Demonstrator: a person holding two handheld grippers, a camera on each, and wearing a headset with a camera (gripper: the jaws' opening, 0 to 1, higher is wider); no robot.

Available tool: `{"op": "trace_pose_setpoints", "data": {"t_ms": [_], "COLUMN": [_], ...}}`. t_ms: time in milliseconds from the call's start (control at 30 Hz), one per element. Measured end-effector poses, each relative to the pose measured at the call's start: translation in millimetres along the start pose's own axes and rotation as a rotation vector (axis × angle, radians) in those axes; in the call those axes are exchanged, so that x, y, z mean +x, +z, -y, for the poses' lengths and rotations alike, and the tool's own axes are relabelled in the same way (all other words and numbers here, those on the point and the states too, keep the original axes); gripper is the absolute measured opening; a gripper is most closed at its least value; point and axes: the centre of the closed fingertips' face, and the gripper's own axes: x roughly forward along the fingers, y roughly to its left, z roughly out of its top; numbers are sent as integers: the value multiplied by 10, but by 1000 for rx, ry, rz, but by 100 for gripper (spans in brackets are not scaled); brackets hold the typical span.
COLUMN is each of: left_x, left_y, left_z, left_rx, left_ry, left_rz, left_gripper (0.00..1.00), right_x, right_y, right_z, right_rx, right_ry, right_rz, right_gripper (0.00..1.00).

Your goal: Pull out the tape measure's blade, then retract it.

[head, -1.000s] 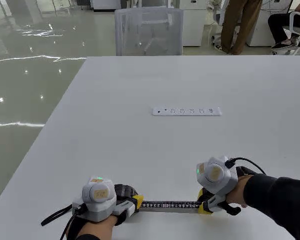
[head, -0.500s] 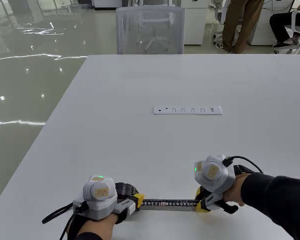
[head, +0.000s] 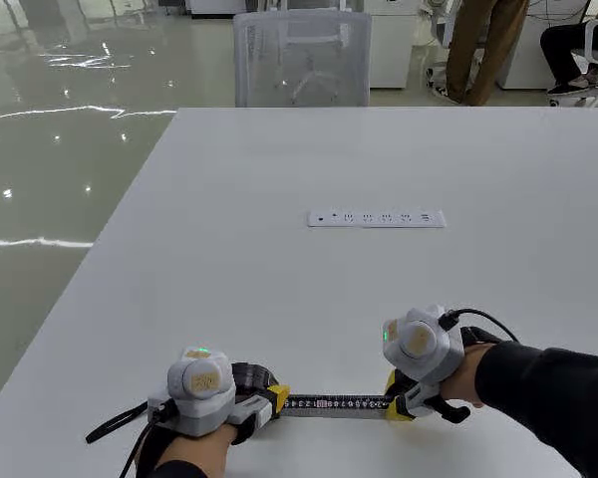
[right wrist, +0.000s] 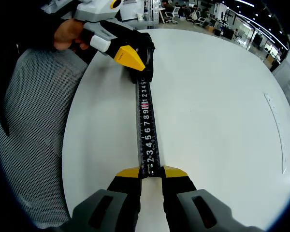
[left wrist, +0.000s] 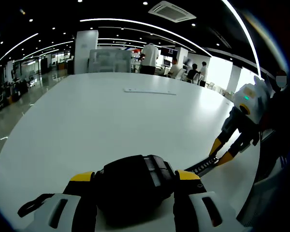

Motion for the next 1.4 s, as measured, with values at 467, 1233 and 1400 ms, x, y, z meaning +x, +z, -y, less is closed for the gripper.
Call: {"op": "trace_pose_setpoints", "data": {"t_ms": [467,1233,1400], "left_x": [3,-4,-10], "left_y": [-1,11,10], "left_z": [-3,-12,-10], "left_rx": [0,-24,-23], "left_ry": [0,-15,-16], "left_rz": [0,9,10], "left_gripper": [60,60,59], "right_x": [37,86,96], "right_y": [79,188,218], "right_z": [-12,-8,-6], "right_rx": [8,25,27], "right_ry": [0,0,0], "right_rz": [12,46,49], "right_gripper": [12,13,13]}}
